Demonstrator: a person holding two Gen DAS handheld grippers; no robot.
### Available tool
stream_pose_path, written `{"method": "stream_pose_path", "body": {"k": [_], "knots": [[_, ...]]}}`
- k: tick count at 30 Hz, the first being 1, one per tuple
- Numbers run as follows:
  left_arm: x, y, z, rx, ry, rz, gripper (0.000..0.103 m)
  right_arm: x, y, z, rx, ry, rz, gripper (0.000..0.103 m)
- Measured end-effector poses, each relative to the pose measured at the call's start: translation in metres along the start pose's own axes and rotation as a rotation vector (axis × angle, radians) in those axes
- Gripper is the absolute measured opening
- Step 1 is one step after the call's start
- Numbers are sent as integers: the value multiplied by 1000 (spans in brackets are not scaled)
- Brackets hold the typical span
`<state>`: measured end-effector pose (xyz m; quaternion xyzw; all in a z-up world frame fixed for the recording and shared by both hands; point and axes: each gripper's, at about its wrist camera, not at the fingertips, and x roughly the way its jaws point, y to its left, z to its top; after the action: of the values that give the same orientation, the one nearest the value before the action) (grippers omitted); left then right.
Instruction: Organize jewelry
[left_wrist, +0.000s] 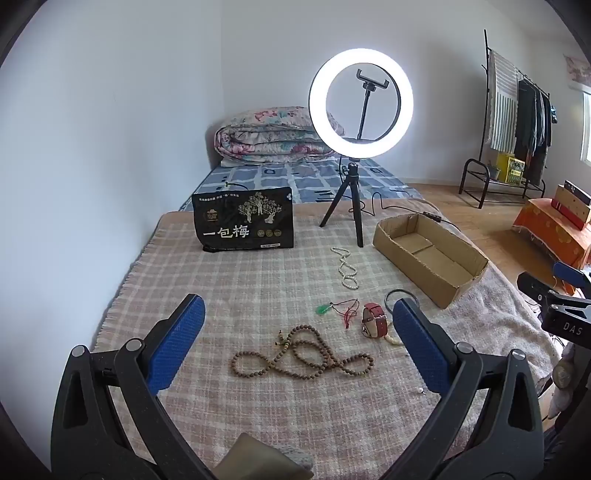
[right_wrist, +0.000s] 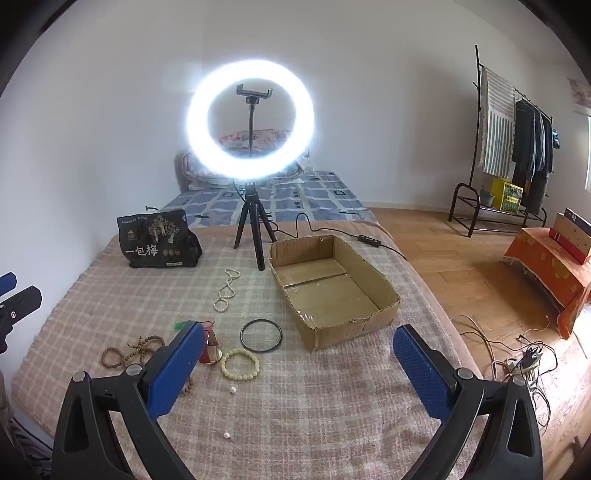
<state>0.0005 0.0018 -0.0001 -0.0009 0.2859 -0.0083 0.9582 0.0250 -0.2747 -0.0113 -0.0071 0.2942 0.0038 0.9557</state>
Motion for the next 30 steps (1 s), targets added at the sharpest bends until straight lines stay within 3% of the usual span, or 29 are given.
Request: {"method": "stream_pose_path", "body": {"k": [30], "knots": [[-11,-2,5,9,-38,6,103,1,1,-7,2,-7,6,103]]}}
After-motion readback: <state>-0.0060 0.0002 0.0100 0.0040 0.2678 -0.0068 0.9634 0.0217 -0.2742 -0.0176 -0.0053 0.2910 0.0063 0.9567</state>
